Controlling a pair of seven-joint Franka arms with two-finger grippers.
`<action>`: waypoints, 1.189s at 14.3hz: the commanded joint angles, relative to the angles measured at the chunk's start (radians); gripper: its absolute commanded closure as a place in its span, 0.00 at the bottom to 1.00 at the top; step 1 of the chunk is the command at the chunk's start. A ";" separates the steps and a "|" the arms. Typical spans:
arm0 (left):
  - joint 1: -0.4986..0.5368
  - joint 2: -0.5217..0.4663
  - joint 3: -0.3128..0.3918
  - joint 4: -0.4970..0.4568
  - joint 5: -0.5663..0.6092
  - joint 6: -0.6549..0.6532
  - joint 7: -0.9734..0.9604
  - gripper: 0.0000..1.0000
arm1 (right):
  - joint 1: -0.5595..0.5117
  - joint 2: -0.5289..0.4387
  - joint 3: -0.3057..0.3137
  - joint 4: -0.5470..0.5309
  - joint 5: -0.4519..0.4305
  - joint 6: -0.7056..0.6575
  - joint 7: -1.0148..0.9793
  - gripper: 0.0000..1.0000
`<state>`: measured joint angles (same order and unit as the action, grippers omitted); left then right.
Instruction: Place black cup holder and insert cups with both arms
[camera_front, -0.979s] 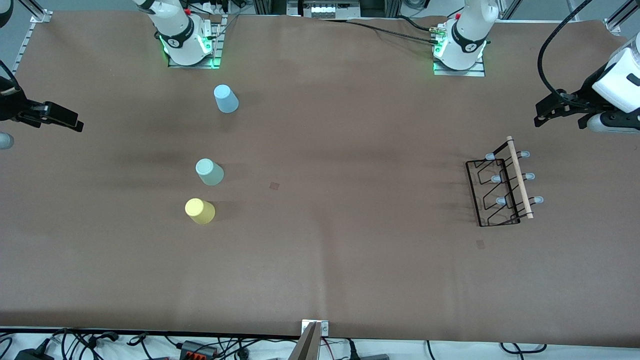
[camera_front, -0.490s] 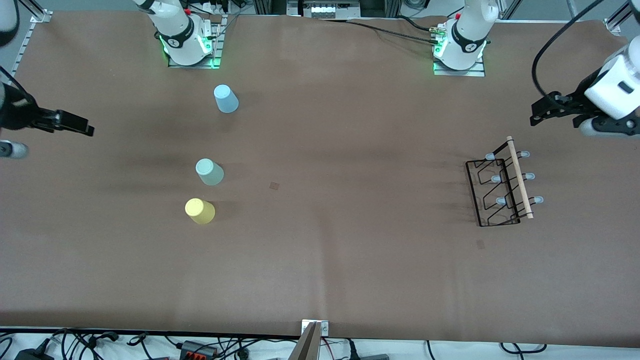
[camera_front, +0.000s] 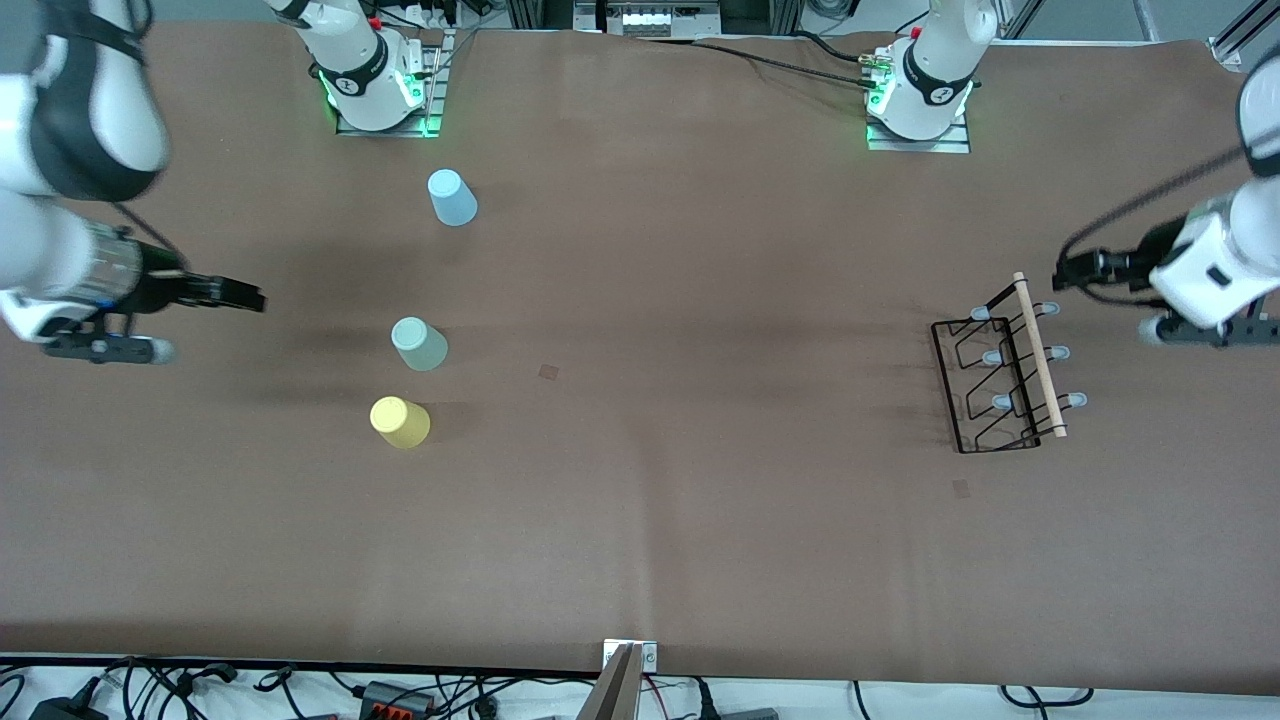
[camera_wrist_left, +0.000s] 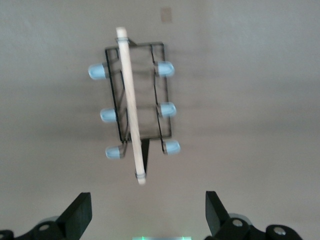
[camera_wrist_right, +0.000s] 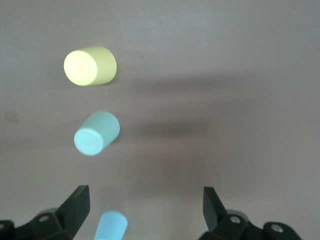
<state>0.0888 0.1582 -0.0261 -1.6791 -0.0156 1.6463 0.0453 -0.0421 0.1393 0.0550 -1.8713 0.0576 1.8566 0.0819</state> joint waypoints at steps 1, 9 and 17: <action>0.008 0.023 -0.002 -0.085 0.035 0.187 0.019 0.00 | 0.050 -0.078 0.002 -0.225 0.001 0.232 0.067 0.00; 0.022 0.011 -0.002 -0.359 0.062 0.522 0.018 0.00 | 0.111 -0.020 0.002 -0.256 0.001 0.357 0.183 0.00; 0.023 0.023 -0.002 -0.393 0.062 0.543 0.016 0.80 | 0.155 0.043 0.002 -0.269 0.001 0.462 0.237 0.00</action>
<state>0.1061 0.2039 -0.0259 -2.0459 0.0309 2.1742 0.0474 0.0894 0.1878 0.0614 -2.1217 0.0573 2.2757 0.2812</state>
